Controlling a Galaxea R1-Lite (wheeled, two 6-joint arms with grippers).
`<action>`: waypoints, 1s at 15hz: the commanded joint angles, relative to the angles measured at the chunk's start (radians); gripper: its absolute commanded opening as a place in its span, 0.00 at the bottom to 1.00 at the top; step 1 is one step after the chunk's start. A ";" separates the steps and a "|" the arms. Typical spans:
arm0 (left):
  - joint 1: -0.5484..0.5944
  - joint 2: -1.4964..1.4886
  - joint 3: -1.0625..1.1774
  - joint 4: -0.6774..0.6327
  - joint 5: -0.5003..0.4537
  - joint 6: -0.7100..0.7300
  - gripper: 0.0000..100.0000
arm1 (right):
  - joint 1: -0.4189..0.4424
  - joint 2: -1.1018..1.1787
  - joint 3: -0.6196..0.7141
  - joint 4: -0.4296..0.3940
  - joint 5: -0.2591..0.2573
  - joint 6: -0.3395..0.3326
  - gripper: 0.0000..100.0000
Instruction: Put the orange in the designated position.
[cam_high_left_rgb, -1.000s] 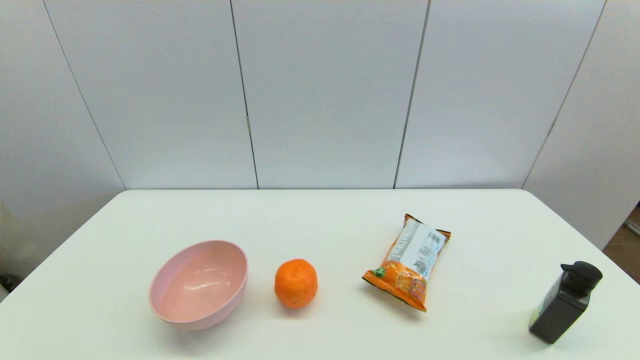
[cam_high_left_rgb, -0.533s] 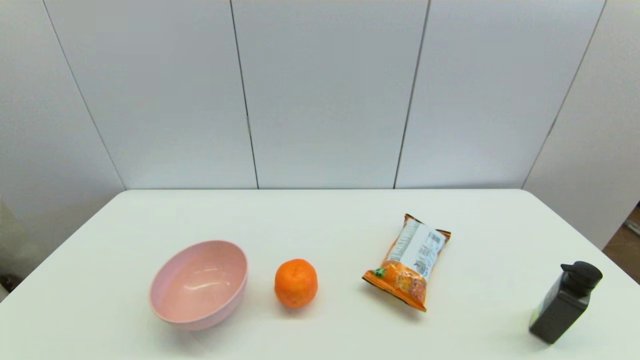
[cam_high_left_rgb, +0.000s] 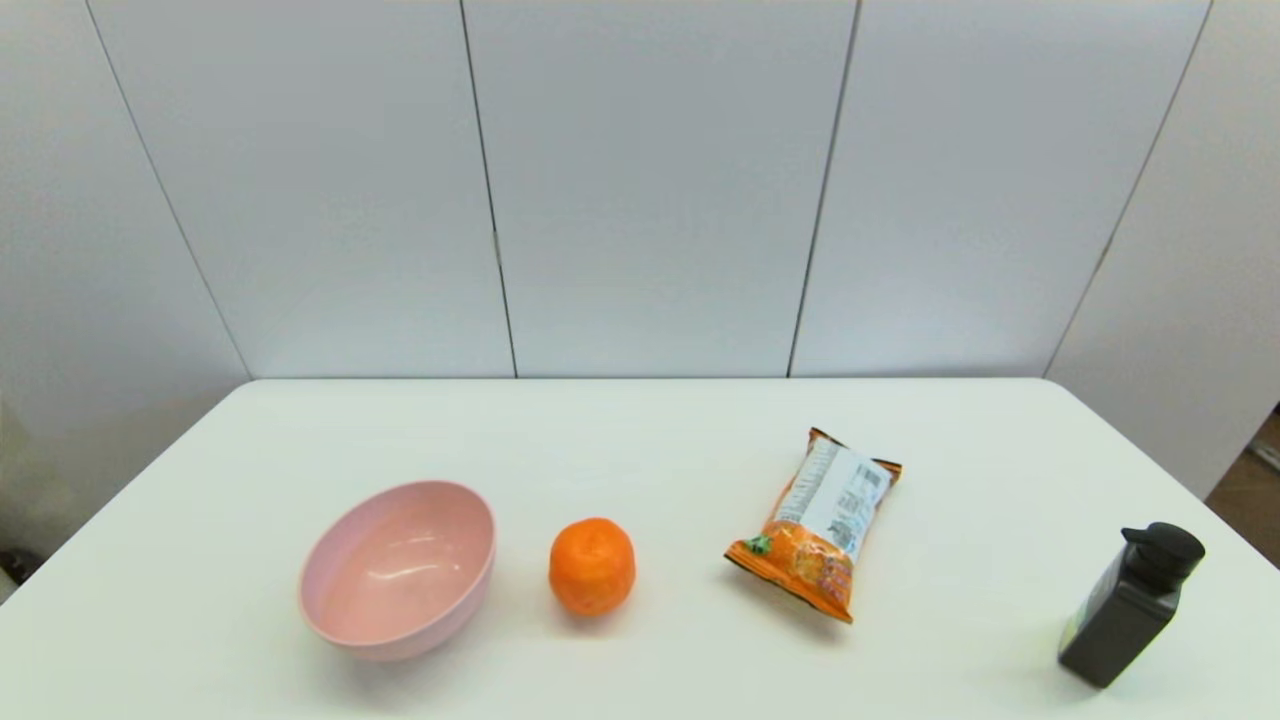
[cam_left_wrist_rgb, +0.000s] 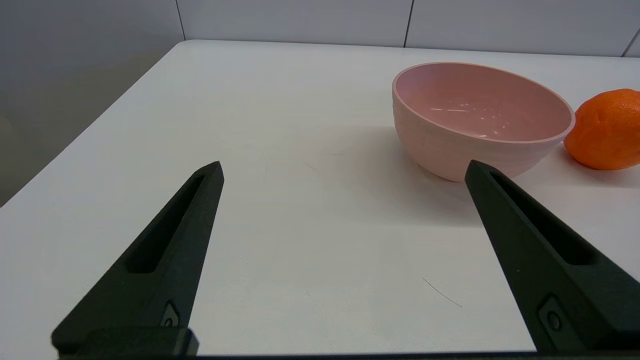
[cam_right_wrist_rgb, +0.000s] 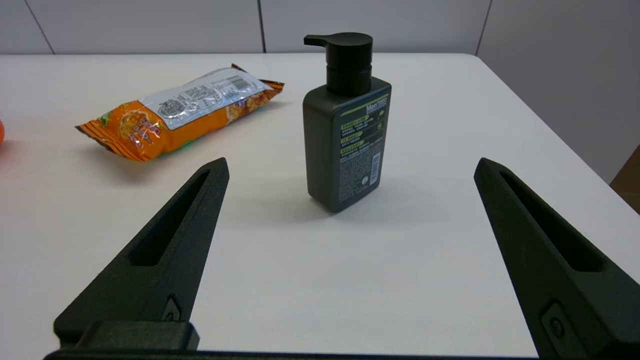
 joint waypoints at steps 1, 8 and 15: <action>0.000 0.000 0.000 -0.001 0.000 0.000 1.00 | 0.000 0.001 0.002 0.000 -0.001 0.000 1.00; 0.000 0.000 0.000 -0.001 0.000 0.000 1.00 | 0.000 0.001 0.002 0.000 0.000 0.000 1.00; 0.000 0.000 0.000 -0.001 0.000 0.000 1.00 | 0.000 0.001 0.002 0.000 0.000 0.000 1.00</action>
